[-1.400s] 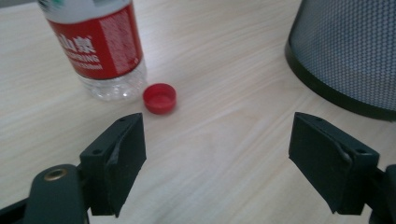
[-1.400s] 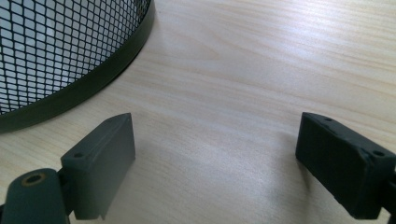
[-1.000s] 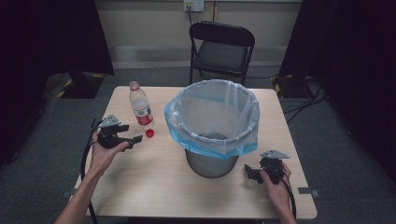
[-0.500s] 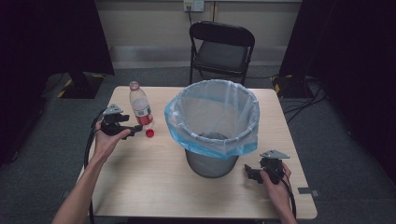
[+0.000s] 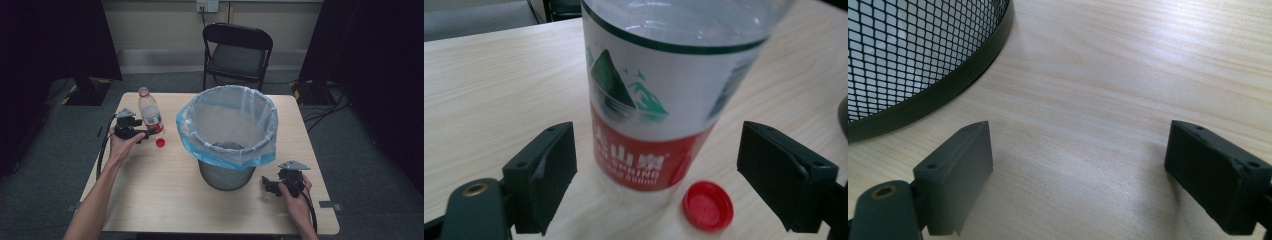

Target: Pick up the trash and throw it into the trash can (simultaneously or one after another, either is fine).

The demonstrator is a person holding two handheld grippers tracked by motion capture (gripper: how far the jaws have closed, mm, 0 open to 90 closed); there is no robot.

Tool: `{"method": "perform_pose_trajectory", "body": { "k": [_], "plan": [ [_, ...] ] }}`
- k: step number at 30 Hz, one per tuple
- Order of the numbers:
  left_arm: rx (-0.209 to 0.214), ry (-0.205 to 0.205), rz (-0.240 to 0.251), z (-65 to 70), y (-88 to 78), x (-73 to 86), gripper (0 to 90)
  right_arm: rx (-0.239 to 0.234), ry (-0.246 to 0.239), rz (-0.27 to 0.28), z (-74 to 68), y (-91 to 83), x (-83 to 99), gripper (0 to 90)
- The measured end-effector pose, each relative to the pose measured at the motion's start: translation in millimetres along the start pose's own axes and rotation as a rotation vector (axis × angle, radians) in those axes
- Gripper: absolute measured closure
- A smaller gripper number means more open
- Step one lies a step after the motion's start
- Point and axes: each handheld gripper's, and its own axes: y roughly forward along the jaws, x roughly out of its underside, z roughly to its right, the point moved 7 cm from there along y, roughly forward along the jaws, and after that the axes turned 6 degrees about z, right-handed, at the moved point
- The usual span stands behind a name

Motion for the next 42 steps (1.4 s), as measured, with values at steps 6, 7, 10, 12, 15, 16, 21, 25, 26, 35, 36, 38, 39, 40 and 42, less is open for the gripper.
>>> {"method": "perform_pose_trajectory", "body": {
  "k": [6,7,10,12,15,16,21,25,26,35,36,38,39,40,42],
  "plan": [
    [-0.035,0.015,0.010,-3.3,11.1,4.1,16.3,0.000,0.000,0.000,0.0,0.0,0.0,11.2],
    [-0.026,0.003,0.014,-3.5,13.9,6.0,16.3,0.000,0.000,0.000,0.0,0.0,0.0,11.2],
    [-0.030,0.024,0.029,-2.1,17.0,5.2,16.4,0.000,0.000,0.000,0.0,0.0,0.0,11.2],
    [-0.038,0.015,0.044,-3.3,18.4,4.5,16.4,0.000,0.001,0.000,-0.1,0.0,0.0,11.2],
    [-0.032,0.006,0.057,-5.3,19.7,5.0,16.5,0.000,-0.001,0.001,0.0,0.0,-0.1,11.2],
    [-0.033,0.013,0.052,-5.5,20.5,6.1,16.5,0.000,0.000,0.000,0.0,0.0,0.0,11.2],
    [-0.030,0.008,0.070,-4.1,24.7,6.2,17.5,0.000,0.000,0.000,0.0,0.0,0.0,11.2],
    [-0.029,0.030,0.049,-3.2,27.4,9.4,24.4,0.000,0.000,0.000,0.0,0.0,0.0,11.2],
    [-0.029,0.030,0.049,-3.2,27.4,9.4,26.6,0.000,0.000,0.000,0.0,0.0,0.0,11.2],
    [-0.026,0.029,0.046,-5.0,21.1,7.9,28.8,0.000,0.000,0.000,0.0,0.0,0.0,11.2],
    [-0.026,0.029,0.046,-5.0,21.1,7.9,28.9,0.000,0.000,0.000,0.0,0.0,0.0,11.2],
    [-0.022,0.024,0.046,-5.1,19.6,7.4,28.9,0.000,0.000,0.000,0.0,0.0,0.0,11.2],
    [-0.022,0.025,0.048,-4.1,18.2,6.0,28.9,0.000,-0.001,0.001,0.0,0.0,0.0,11.2],
    [-0.021,0.026,0.052,-3.9,17.2,4.8,28.9,0.000,0.000,0.000,0.0,0.0,0.0,11.2],
    [-0.026,0.027,0.061,-4.0,14.9,2.3,29.0,0.000,0.000,0.000,0.0,0.0,0.0,11.2]
  ]
}}
